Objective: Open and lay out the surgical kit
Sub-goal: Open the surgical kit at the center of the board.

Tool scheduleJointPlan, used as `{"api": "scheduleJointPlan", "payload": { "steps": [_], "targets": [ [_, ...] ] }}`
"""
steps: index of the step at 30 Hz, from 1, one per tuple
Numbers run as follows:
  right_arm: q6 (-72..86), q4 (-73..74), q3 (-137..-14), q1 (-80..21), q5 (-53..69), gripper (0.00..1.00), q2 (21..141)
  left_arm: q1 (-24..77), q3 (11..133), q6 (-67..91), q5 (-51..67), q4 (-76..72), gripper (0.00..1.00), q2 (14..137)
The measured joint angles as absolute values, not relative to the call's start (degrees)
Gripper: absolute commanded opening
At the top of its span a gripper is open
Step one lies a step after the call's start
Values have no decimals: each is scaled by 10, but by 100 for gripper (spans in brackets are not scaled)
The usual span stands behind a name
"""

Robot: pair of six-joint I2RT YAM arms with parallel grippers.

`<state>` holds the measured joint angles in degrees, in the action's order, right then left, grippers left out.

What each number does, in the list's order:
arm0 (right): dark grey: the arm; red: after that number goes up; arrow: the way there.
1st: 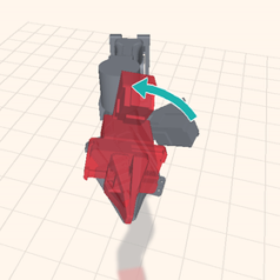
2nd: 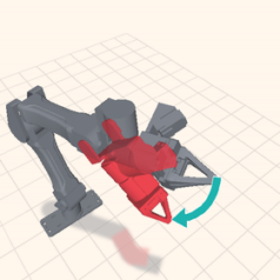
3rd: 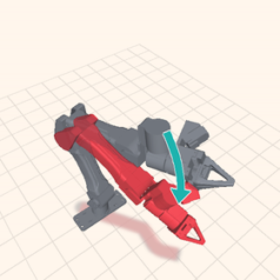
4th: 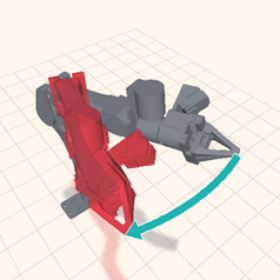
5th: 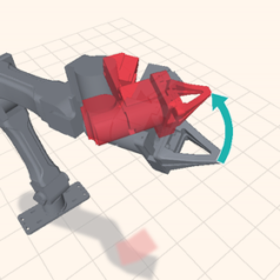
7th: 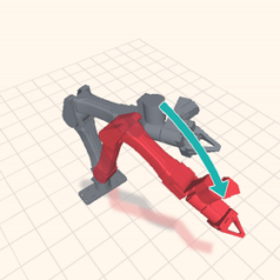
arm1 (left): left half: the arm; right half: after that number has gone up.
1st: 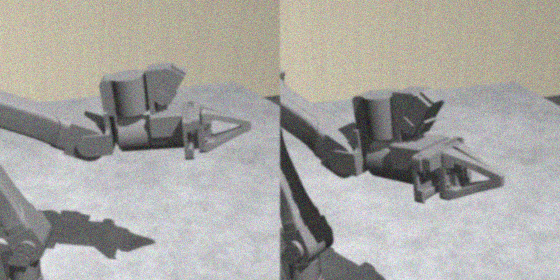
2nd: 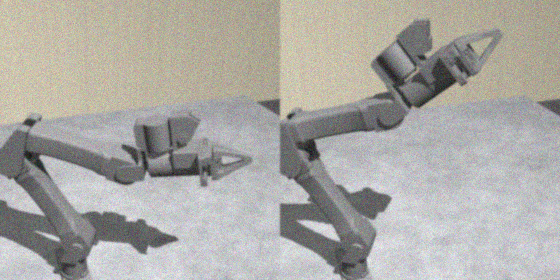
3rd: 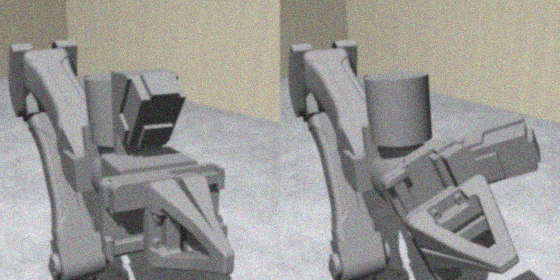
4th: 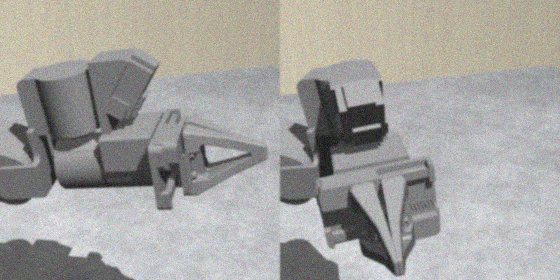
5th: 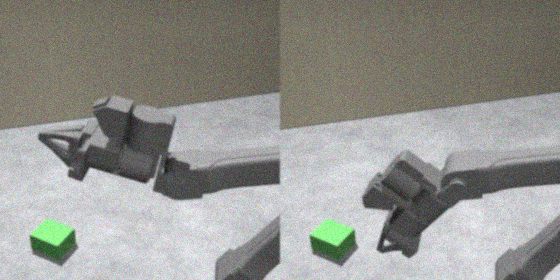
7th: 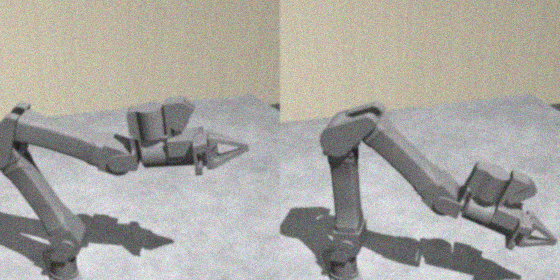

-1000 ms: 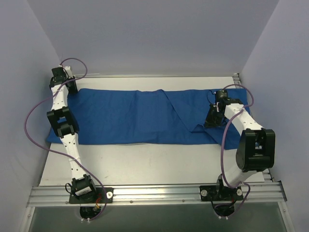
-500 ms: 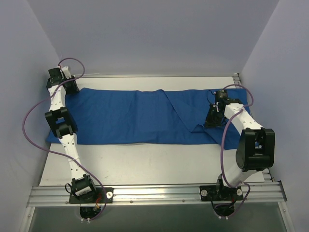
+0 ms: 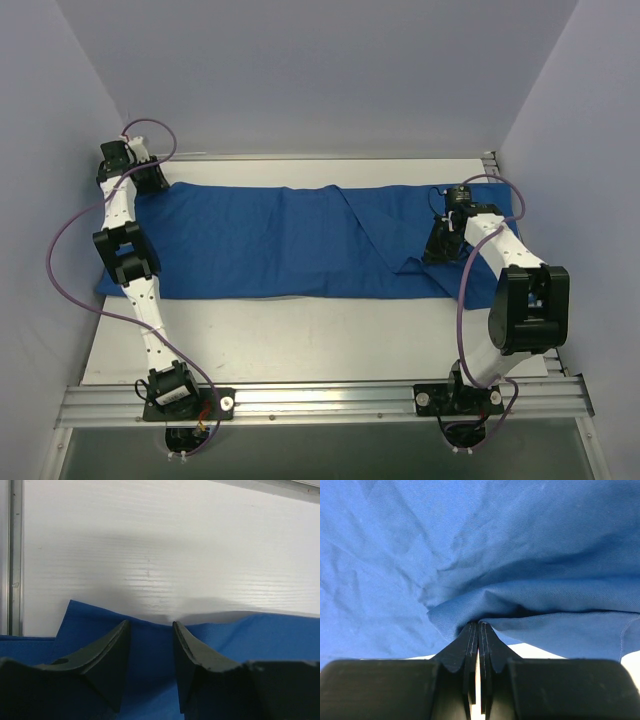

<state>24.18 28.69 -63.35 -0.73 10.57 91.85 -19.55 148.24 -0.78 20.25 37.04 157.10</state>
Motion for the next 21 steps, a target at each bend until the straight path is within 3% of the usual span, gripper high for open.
{"api": "scheduleJointPlan", "payload": {
  "steps": [21],
  "targets": [
    [253,281,-631,-7,106,0,913,-195,1434,-10,287,362,49,1549]
  ]
}}
